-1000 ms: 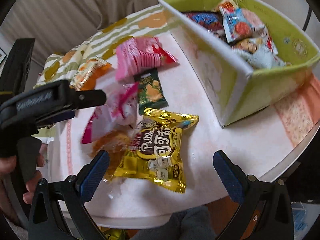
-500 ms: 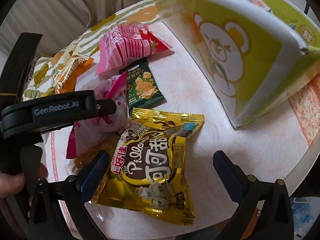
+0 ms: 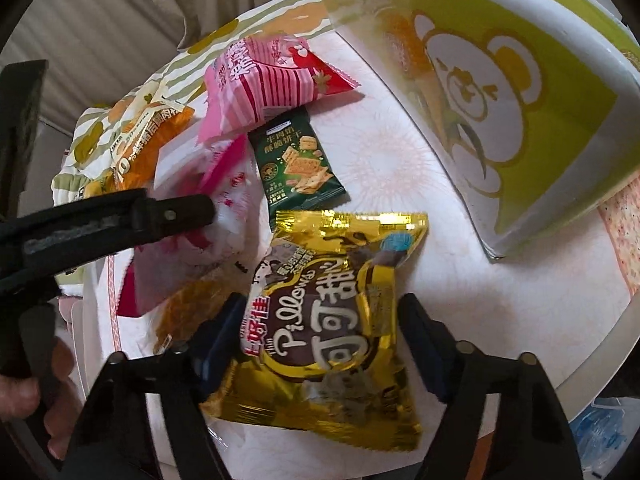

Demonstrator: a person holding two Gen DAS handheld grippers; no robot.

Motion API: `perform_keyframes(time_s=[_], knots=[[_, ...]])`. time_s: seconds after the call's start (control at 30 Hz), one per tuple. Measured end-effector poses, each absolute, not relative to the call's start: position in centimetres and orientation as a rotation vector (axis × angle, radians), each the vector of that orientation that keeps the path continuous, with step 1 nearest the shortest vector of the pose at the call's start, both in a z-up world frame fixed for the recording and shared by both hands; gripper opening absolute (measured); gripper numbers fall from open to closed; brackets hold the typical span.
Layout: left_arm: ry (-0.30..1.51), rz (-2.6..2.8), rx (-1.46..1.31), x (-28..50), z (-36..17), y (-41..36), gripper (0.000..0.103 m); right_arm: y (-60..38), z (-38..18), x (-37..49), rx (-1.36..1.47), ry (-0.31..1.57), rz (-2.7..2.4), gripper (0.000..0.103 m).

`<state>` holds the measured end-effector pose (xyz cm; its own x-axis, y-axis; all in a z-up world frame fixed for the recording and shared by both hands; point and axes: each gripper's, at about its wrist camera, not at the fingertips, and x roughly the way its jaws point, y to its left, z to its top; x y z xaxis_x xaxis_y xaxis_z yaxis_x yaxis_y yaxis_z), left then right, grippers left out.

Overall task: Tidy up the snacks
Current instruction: 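Grasp the pink candy bag with left tool while right tool grasps the gold Pillows bag, then lower both bags into the green box and open both tools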

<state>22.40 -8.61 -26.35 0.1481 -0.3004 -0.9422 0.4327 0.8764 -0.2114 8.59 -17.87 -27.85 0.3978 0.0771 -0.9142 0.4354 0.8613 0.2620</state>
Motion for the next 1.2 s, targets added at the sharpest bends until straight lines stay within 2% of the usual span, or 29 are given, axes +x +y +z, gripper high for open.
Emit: perform_keyframes(time_s=[0.13,0.4,0.83,1.2], knots=[[1.305,-0.528,0.104,22.4,-25.3,-7.8,0.053,-18.0,-27.8,8.8,0.517,1.153,-0.235,0.062],[1.247,-0.519,0.049,21.9,-21.7,-5.7,0.053,-18.0,-25.3,8.0,0.491,1.106,-0.210,0.060],[1.072,-0.495,-0.016,20.8,-11.5,-3.3,0.053,-16.9,-15.7,8.0,0.399,0.913,-0.061,0.059],[0.950,-0.437,-0.094,18.3,-5.6,-8.4,0.053,-23.9,-9.3,7.3,0.369,0.781,0.042,0.059]])
